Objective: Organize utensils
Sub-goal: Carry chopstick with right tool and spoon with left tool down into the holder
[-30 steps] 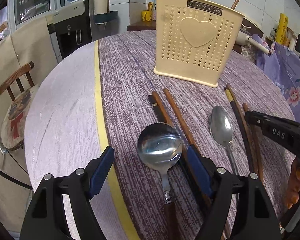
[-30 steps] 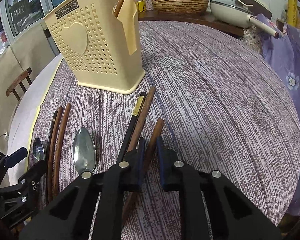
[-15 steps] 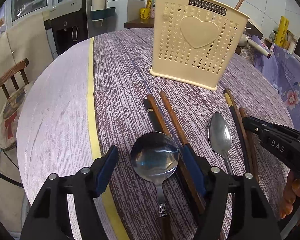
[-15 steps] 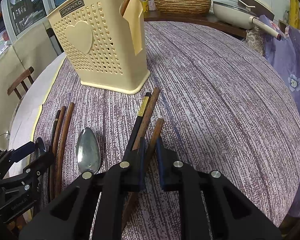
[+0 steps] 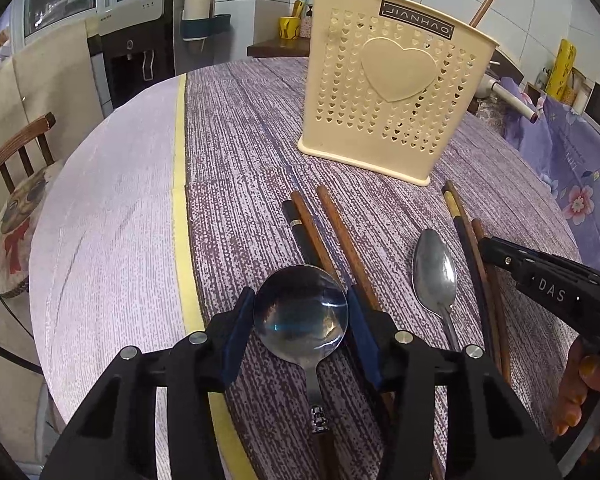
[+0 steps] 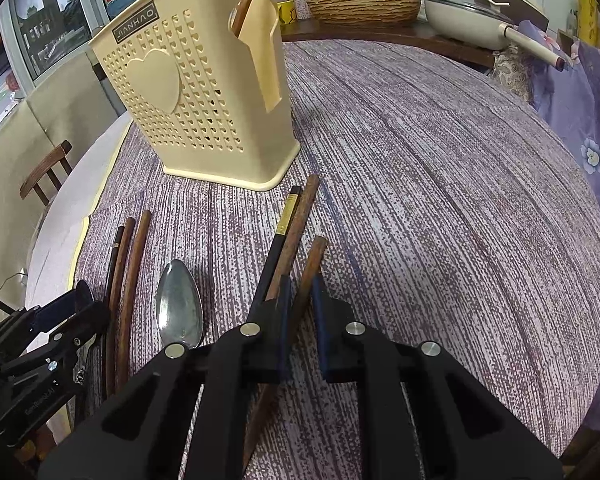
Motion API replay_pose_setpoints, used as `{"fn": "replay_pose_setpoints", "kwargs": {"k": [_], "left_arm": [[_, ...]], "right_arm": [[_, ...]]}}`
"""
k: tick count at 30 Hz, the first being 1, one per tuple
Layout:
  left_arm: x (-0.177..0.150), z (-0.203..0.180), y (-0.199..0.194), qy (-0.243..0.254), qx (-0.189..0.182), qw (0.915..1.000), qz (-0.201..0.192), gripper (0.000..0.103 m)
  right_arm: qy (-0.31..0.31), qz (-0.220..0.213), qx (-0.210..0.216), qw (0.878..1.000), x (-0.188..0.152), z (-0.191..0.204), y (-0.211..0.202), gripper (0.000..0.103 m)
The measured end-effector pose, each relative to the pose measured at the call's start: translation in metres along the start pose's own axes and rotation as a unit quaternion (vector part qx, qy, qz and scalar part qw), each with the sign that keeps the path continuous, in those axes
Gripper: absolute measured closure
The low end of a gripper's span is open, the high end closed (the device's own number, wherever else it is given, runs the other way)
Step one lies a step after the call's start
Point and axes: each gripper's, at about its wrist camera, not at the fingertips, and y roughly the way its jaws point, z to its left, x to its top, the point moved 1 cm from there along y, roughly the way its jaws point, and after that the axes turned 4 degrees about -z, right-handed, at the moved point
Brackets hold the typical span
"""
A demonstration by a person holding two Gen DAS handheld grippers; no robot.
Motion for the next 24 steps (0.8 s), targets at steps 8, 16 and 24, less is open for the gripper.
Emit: {"fn": "replay_pose_setpoints", "kwargs": {"k": [8,16,24], "left_arm": [[0.004,0.008,-0.002,-0.018,-0.014,0.9997,-0.002,0.056],[0.018,0.011,-0.018,-0.025,-0.024,0.9988,-0.035,0.056],[0.045,0.008,-0.048,-0.025,-0.036,0.9948,-0.092,0.056]], "right_arm": [[0.018,-0.003,0.016,1.0,0.004,-0.007,0.002,0.092],[0.038,-0.04,0.046,0.997,0.017,-0.014,-0.02,0.095],[0.041,-0.109,0.084,0.99,0.037,-0.017,-0.069,0.095]]}}
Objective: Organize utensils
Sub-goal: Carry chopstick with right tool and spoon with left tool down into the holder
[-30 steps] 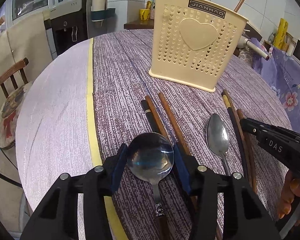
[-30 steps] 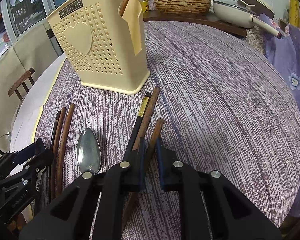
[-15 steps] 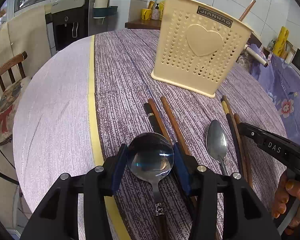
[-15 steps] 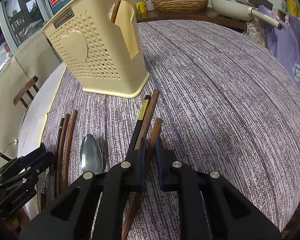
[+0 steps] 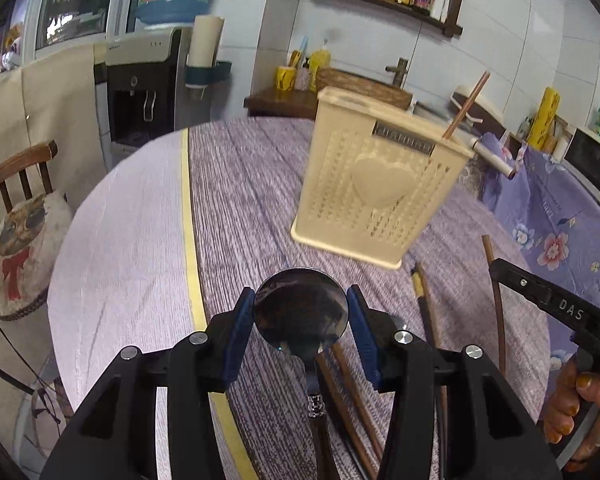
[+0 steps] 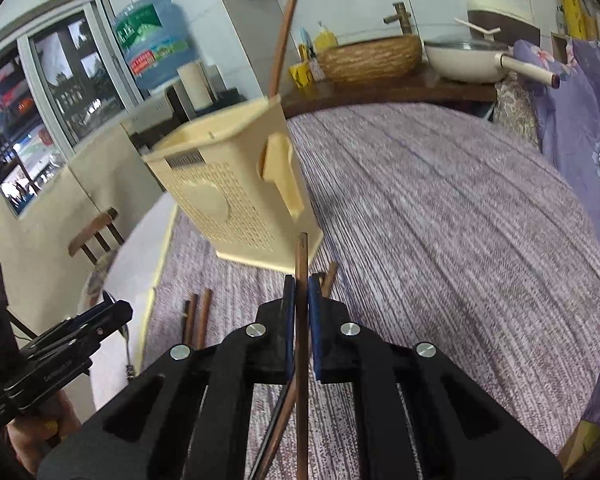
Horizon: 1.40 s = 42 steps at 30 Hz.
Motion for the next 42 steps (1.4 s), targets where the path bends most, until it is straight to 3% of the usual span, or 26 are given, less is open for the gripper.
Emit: {"fn": "replay_pose_setpoints", "kwargs": {"k": [11,35,42], "left_arm": [[0.025,-0.006,-0.023,0.011,-0.001,0.9988,-0.048,0.056],[0.051,-0.004,-0.029,0.008,-0.027,0.9978,-0.061,0.056],[0.091,-0.009,-0.046,0.002,-0.067,0.9943,-0.083,0.056]], "right_arm": [[-0.048,-0.079,0.038,0.995,0.028,0.014,-0.065,0.095],[-0.079,-0.141,0.058,0.985,0.055,0.024,-0.106,0.095],[-0.079,-0.179,0.078,0.978,0.089,0.037,-0.116,0.095]]}}
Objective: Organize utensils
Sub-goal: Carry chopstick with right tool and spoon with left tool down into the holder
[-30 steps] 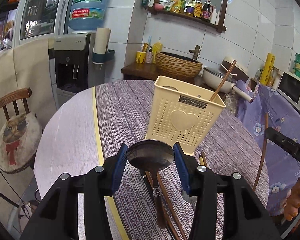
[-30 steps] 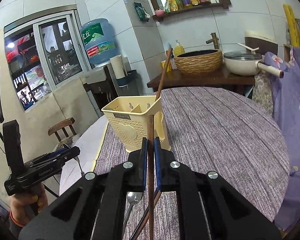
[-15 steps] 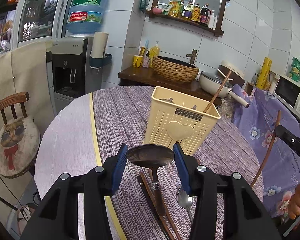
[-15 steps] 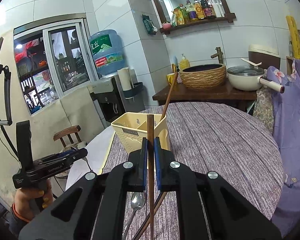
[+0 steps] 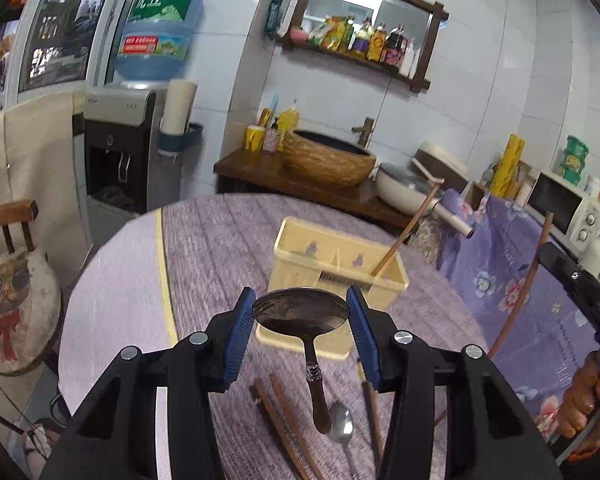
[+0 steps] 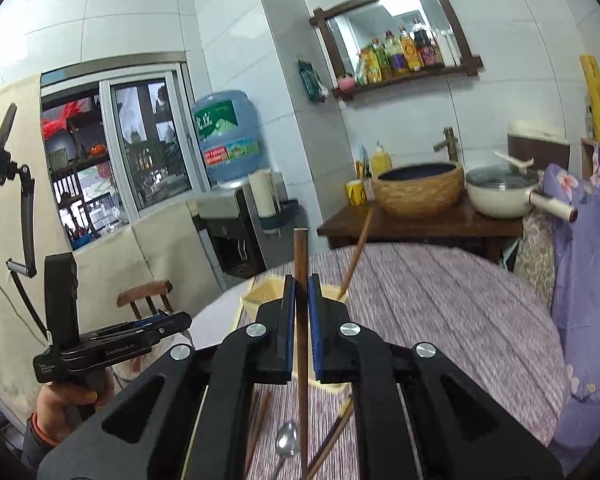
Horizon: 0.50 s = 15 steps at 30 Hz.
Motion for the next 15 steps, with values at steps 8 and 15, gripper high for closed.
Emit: {"fn": "replay_pose_setpoints", "kwargs": {"k": [8,15], "left_arm": [[0.087,-0.021,-0.004,0.015,0.009,0.9958,-0.09,0.056],[0.115,-0.031,0.053,0.026,0.043,0.9936,-0.101,0.056]], "right_arm": [[-0.023,-0.086,-0.003,0.996,0.071,0.025,0.027,0.095],[-0.033,-0.129,-0.035,0.991,0.097,0.034,0.07,0.095]]}}
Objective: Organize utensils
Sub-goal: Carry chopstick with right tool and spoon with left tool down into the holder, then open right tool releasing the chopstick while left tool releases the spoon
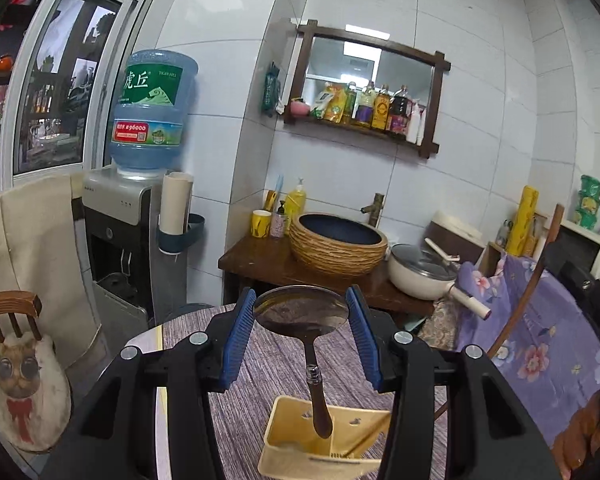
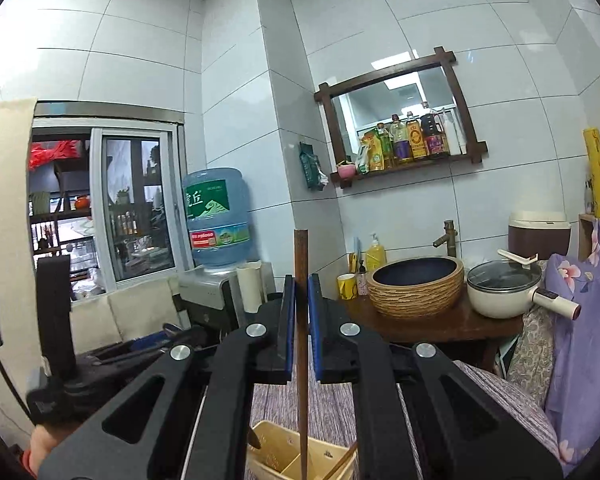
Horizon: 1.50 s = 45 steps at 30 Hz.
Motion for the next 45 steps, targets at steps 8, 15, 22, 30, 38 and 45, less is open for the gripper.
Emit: {"fn": "replay_pose_setpoints", "kwargs": {"k": [8,15,22,30,38,45], "left_arm": [[-0.059,0.003,0.042,0.012,0.016,0.9987,0.048,0.056],[-0.085,0.005,0.048,0.02,0.019,0.9971,0.071,0.056],[-0.099,0.002,0.052,0.04,0.027,0.9952,0.086,0.056],[-0.111,-0.001,0.058,0.049,0.02,0.9932,0.104,0.056],[-0.102,-0.001,0.04,0.044,0.02,0.9963,0.071,0.031],[-0.101,0.018,-0.001,0.02,0.029,0.9981,0.05,0.01]], "right_arm": [[-0.003,0.032,-0.035,0.999,-0.06,-0.013,0.028,0.095],[0.009,0.058,-0.039,0.998,-0.092,-0.021,0.029,0.095],[0.02,0.077,-0.042,0.996,-0.109,-0.026,0.032,0.095],[0.021,0.086,-0.048,0.995,-0.119,-0.029,0.032,0.095],[0.028,0.077,-0.039,0.996,-0.117,-0.034,0.023,0.085],[0.022,0.076,-0.035,0.996,-0.116,-0.03,-0.008,0.06]]}}
